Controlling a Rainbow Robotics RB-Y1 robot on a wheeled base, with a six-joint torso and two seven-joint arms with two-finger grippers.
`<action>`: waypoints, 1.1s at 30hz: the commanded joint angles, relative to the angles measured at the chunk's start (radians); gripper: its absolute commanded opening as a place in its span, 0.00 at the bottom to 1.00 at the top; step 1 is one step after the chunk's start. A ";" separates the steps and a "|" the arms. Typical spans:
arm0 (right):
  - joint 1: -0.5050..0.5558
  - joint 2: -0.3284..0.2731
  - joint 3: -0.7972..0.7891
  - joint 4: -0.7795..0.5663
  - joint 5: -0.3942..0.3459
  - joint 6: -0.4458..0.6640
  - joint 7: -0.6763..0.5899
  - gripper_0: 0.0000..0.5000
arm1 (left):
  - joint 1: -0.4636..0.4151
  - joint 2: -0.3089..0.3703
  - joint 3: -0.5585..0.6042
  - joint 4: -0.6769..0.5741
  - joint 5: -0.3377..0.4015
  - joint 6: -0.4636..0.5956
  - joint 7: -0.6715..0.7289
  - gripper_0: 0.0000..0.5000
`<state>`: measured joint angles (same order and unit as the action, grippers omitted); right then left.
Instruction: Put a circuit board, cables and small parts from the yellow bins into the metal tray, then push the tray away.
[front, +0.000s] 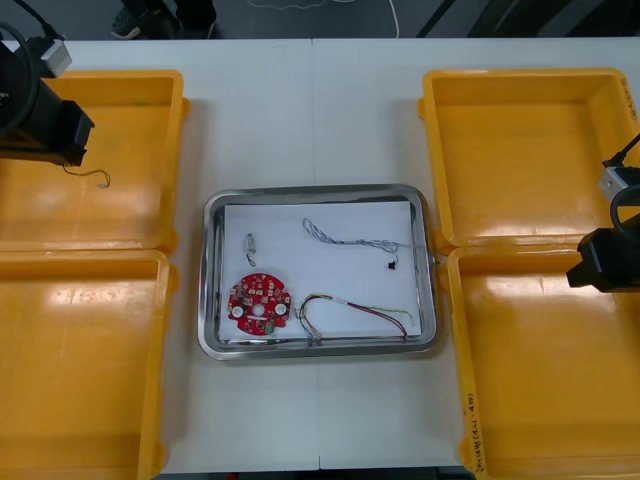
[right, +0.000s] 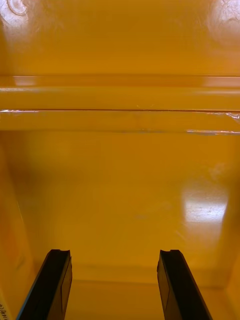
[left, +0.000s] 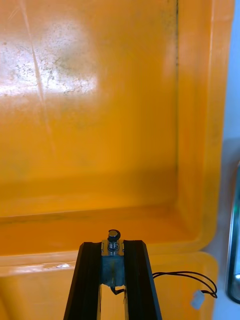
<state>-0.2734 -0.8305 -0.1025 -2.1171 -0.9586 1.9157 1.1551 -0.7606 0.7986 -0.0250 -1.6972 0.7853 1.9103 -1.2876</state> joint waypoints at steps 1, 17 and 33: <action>0.019 0.005 -0.036 -0.037 0.001 0.004 -0.021 1.00 | -0.055 -0.029 0.030 -0.070 0.028 0.010 0.071 0.00; 0.029 0.005 -0.036 -0.038 0.008 0.004 -0.028 1.00 | -0.103 -0.096 -0.142 -0.154 0.046 0.010 0.387 0.00; 0.031 0.005 -0.036 -0.038 0.012 0.004 -0.026 1.00 | -0.121 -0.280 -0.239 -0.165 -0.066 0.010 0.536 0.00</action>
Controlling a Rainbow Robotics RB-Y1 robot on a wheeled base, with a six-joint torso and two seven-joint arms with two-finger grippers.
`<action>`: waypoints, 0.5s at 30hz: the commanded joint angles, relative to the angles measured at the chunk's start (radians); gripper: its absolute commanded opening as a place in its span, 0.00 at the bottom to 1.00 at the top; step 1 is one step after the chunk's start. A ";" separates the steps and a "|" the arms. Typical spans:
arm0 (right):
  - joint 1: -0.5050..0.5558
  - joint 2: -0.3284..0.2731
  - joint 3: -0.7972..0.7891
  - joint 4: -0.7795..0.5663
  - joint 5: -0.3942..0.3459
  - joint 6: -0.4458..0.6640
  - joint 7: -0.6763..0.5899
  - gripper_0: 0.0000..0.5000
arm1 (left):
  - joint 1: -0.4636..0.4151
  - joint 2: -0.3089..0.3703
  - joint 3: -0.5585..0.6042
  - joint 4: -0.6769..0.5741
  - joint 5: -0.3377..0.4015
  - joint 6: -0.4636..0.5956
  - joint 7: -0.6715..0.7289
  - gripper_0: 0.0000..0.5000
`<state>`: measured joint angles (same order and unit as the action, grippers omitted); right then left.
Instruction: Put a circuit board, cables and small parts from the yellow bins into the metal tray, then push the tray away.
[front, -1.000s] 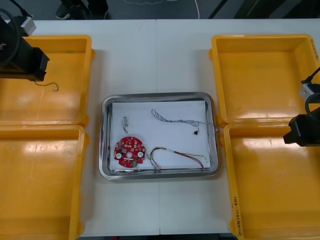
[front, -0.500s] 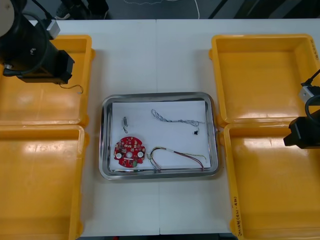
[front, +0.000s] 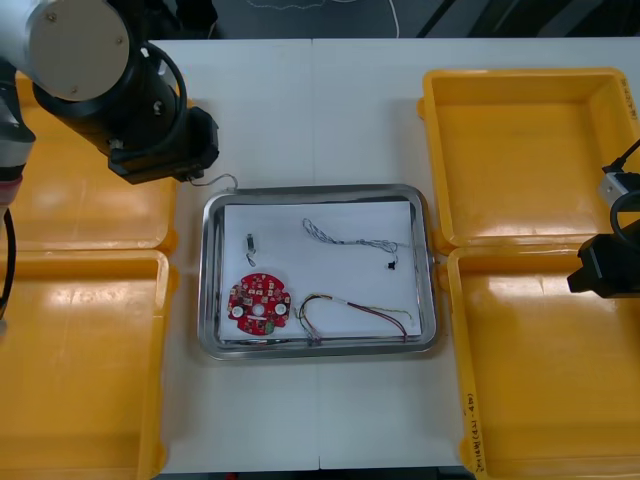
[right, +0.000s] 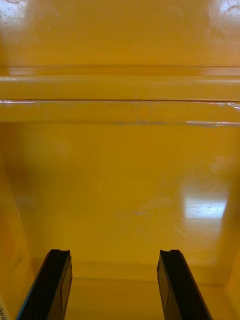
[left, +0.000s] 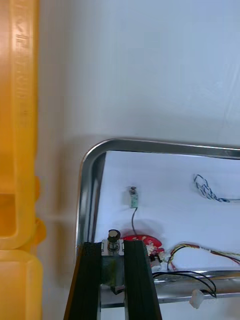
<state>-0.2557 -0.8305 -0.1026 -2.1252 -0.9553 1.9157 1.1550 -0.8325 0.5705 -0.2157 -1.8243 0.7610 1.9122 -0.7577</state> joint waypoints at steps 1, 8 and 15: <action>0.013 0.005 -0.035 -0.029 0.009 0.004 -0.028 1.00 | -0.049 -0.061 -0.059 -0.038 -0.051 0.008 0.011 0.00; 0.016 0.005 -0.035 -0.030 0.007 0.004 -0.026 1.00 | -0.049 -0.146 -0.093 -0.003 -0.120 0.008 0.029 0.00; 0.018 0.005 -0.034 -0.030 0.001 0.004 -0.026 1.00 | -0.046 -0.178 -0.152 0.056 -0.143 0.008 0.041 0.00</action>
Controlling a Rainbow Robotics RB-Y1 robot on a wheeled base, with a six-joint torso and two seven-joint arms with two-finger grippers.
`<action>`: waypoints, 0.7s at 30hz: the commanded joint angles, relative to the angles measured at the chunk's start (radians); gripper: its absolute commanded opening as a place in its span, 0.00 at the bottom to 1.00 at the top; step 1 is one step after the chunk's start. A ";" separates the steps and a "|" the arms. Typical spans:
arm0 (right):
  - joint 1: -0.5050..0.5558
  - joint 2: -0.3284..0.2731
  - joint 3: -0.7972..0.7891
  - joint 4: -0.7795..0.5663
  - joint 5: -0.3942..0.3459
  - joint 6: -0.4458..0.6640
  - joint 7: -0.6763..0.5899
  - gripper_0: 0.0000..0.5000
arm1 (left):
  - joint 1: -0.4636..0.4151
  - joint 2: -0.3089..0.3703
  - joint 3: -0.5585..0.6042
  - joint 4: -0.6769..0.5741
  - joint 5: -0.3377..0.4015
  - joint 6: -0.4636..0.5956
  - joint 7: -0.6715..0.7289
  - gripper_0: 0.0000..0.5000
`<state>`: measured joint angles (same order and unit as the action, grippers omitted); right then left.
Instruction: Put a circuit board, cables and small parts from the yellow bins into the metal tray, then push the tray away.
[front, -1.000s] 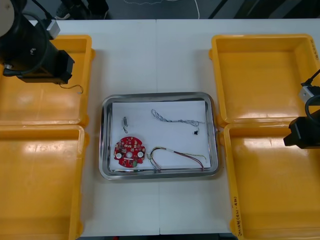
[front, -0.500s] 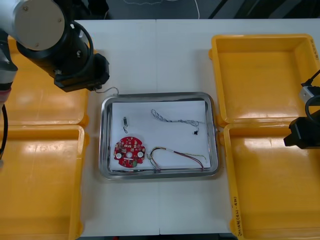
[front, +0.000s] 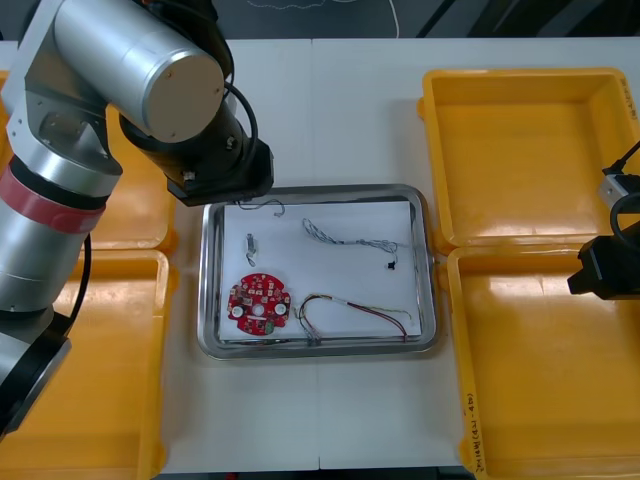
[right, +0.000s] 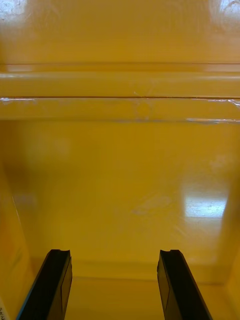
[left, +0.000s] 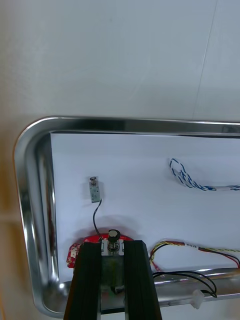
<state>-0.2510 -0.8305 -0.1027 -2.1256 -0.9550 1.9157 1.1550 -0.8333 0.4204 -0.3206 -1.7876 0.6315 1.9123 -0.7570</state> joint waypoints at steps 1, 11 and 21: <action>0.013 0.005 -0.034 -0.030 0.001 0.004 -0.026 1.00 | -0.044 -0.029 -0.052 0.024 -0.018 0.008 0.041 0.00; 0.018 0.005 -0.035 -0.030 -0.002 0.004 -0.021 1.00 | 0.037 -0.069 -0.055 0.033 -0.110 -0.050 0.004 0.00; 0.019 0.005 -0.035 -0.030 -0.004 0.004 -0.018 1.00 | 0.097 -0.112 -0.055 0.043 -0.177 -0.107 -0.033 0.00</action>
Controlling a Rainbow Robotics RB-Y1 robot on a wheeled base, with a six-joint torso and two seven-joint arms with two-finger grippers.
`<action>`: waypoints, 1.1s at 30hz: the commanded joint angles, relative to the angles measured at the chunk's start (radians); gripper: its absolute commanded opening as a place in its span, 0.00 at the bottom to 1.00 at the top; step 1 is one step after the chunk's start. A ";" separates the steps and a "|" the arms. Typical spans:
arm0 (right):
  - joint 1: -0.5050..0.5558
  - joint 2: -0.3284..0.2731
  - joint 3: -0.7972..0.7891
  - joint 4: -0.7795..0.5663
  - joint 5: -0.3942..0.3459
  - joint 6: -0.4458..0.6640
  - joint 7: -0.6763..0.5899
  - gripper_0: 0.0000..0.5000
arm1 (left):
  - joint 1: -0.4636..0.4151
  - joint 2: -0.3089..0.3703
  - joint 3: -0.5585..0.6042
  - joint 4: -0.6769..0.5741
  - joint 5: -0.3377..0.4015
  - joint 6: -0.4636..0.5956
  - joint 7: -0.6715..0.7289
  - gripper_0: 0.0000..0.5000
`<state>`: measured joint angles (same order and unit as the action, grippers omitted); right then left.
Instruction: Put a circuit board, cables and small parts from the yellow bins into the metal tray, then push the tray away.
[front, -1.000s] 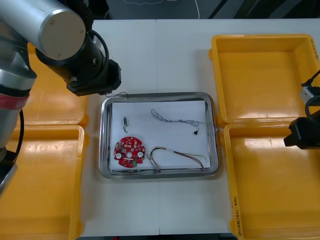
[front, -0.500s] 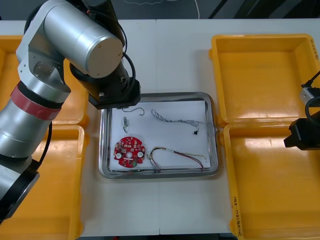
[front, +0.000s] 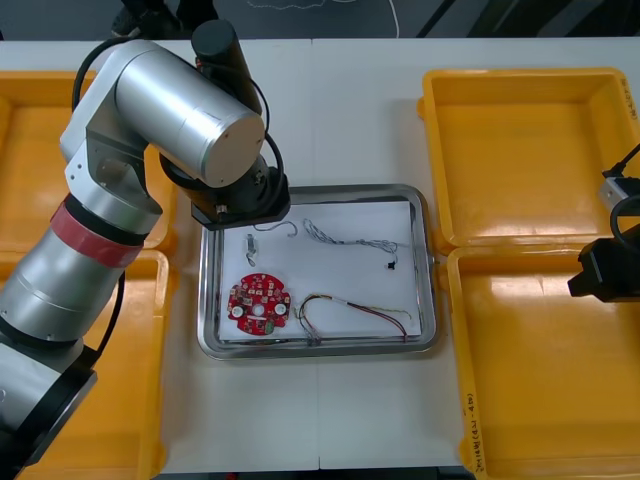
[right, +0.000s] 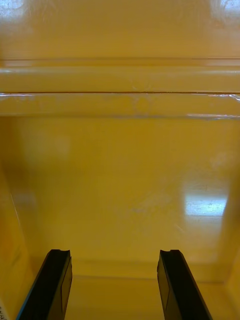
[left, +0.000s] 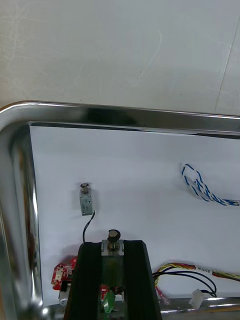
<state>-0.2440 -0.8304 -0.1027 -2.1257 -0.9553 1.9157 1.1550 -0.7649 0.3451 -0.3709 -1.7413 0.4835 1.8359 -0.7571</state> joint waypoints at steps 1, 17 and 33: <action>0.012 0.005 -0.035 -0.030 -0.003 0.004 -0.018 1.00 | 0.038 -0.040 -0.005 -0.003 -0.037 -0.038 -0.037 0.00; 0.012 0.005 -0.035 -0.030 -0.002 0.004 -0.018 1.00 | 0.088 -0.090 -0.008 0.062 -0.122 -0.139 -0.103 0.00; 0.014 0.005 -0.035 -0.030 0.001 0.004 -0.017 1.00 | 0.088 -0.089 -0.025 0.060 -0.126 -0.127 -0.108 1.00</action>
<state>-0.2427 -0.8304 -0.1027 -2.1259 -0.9559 1.9157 1.1550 -0.6831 0.2782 -0.3784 -1.6683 0.3696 1.7078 -0.7969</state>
